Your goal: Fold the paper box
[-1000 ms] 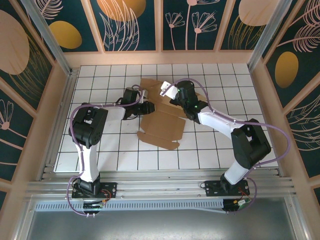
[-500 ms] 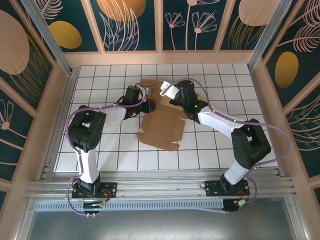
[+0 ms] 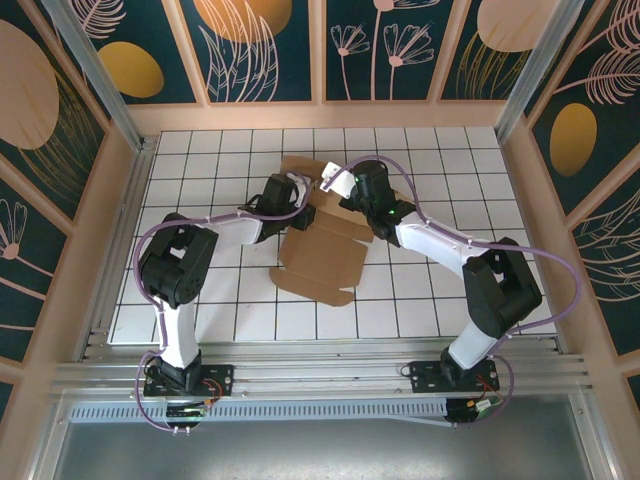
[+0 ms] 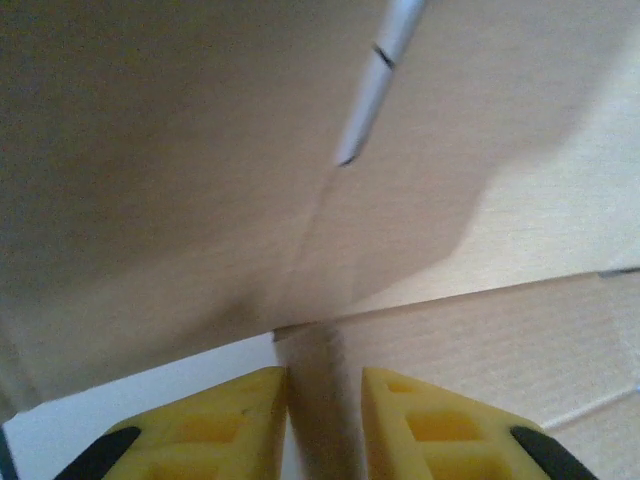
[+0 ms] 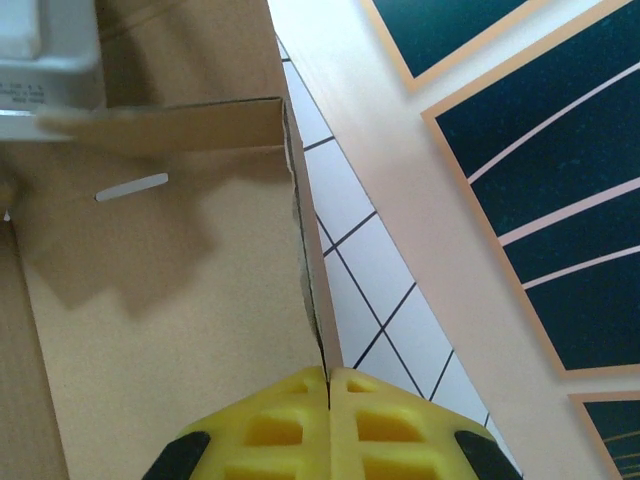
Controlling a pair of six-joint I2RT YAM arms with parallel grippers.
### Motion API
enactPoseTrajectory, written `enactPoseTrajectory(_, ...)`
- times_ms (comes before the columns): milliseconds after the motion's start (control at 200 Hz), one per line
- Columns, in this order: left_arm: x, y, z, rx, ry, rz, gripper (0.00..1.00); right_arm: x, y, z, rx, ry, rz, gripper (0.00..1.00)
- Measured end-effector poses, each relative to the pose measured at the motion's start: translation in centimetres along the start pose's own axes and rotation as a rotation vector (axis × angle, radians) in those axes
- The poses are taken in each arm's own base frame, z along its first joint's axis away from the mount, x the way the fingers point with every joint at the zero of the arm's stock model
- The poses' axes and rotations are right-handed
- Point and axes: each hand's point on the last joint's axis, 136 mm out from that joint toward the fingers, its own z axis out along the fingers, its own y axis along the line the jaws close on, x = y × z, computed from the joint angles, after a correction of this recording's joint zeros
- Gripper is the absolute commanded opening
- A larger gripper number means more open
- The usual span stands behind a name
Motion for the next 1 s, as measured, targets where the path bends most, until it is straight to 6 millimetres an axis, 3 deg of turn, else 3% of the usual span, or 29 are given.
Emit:
enactPoseTrajectory(210,-0.1,-1.8,-0.5,0.055,-0.016,0.096,0.24,0.1,0.0,0.0,0.002,0.005,-0.001,0.00)
enactPoseTrajectory(440,0.3,-1.0,0.7,0.014,-0.008,0.119,0.07,0.3,0.2,-0.1,-0.005,0.008,-0.003,0.05)
enactPoseTrajectory(586,0.6,0.0,1.5,-0.034,-0.011,0.141,0.00,0.7,1.4,-0.6,-0.046,0.003,-0.002,0.26)
enactPoseTrajectory(781,0.1,0.1,1.6,-0.063,-0.062,0.220,0.00,-1.3,2.1,-3.2,-0.163,-0.068,0.098,0.62)
enactPoseTrajectory(881,-0.1,0.3,1.8,-0.080,-0.064,0.246,0.00,-3.1,-0.2,-4.9,-0.220,-0.128,0.253,0.70)
enactPoseTrajectory(1001,-0.1,0.4,1.9,-0.084,-0.069,0.263,0.00,-3.6,-7.8,-6.2,-0.221,-0.198,0.555,0.76)
